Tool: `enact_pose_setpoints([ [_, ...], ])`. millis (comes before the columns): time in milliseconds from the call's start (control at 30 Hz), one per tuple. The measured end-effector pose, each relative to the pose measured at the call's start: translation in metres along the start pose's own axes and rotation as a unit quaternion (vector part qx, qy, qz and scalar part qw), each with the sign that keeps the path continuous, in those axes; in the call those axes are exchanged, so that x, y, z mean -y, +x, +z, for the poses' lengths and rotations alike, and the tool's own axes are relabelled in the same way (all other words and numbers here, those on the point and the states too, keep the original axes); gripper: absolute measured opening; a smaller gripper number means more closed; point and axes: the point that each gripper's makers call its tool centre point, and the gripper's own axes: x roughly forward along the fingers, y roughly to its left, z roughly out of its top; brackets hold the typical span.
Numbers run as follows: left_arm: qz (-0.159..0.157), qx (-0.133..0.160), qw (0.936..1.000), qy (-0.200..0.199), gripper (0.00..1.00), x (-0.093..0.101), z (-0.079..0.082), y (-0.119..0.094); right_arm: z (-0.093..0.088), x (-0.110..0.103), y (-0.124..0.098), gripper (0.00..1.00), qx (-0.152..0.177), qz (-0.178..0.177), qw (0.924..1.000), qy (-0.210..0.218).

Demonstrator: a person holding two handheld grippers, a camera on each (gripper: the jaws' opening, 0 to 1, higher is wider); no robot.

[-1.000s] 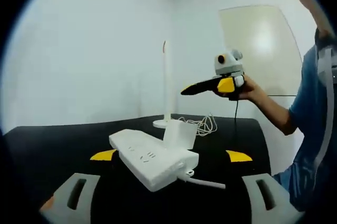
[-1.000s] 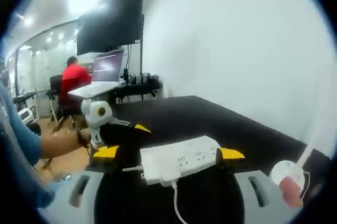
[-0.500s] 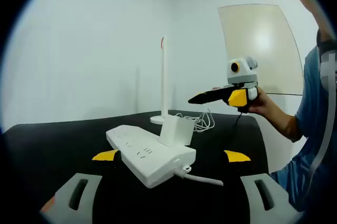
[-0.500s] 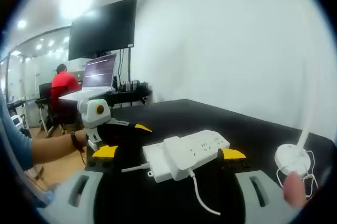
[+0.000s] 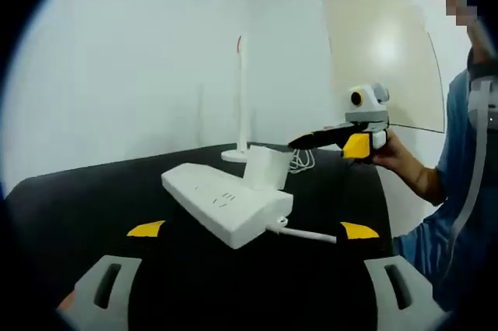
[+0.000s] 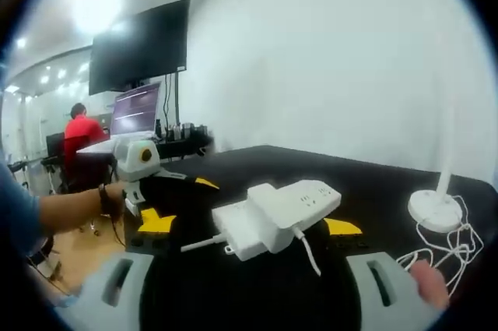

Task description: Insert the desk lamp plug into the socket, turn on the power strip switch, turn on the lamp switch, then turn off the lamp switch, turn off the power strip switch, and remove the plug from the socket.

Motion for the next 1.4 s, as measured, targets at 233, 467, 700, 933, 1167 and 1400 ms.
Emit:
enact_pose_setpoints([
  [233,0.008,-0.002,0.9999,-0.005,0.86,-0.008,-0.005,-0.017,-0.007,-0.012,0.005,0.7,0.001,-0.012,0.9999,0.003],
  [467,0.014,0.005,0.9999,0.008,0.86,-0.005,-0.007,-0.016,-0.026,-0.016,0.014,0.7,-0.017,-0.022,0.9995,0.011],
  [700,0.019,0.01,0.9997,0.01,0.86,-0.01,-0.005,-0.017,-0.032,-0.013,0.018,0.7,-0.007,-0.034,0.9988,0.033],
  [933,0.019,0.022,0.9995,0.009,0.86,-0.013,-0.001,-0.019,-0.037,-0.008,0.023,0.69,-0.004,-0.04,0.9984,0.041],
  [1167,0.015,0.017,0.9997,0.009,0.86,-0.011,-0.002,-0.018,-0.045,-0.01,0.029,0.68,-0.018,-0.035,0.9983,0.044],
  [1400,0.011,0.018,0.9997,0.009,0.85,-0.01,-0.002,-0.019,-0.05,-0.009,0.031,0.65,-0.029,-0.039,0.9977,0.048],
])
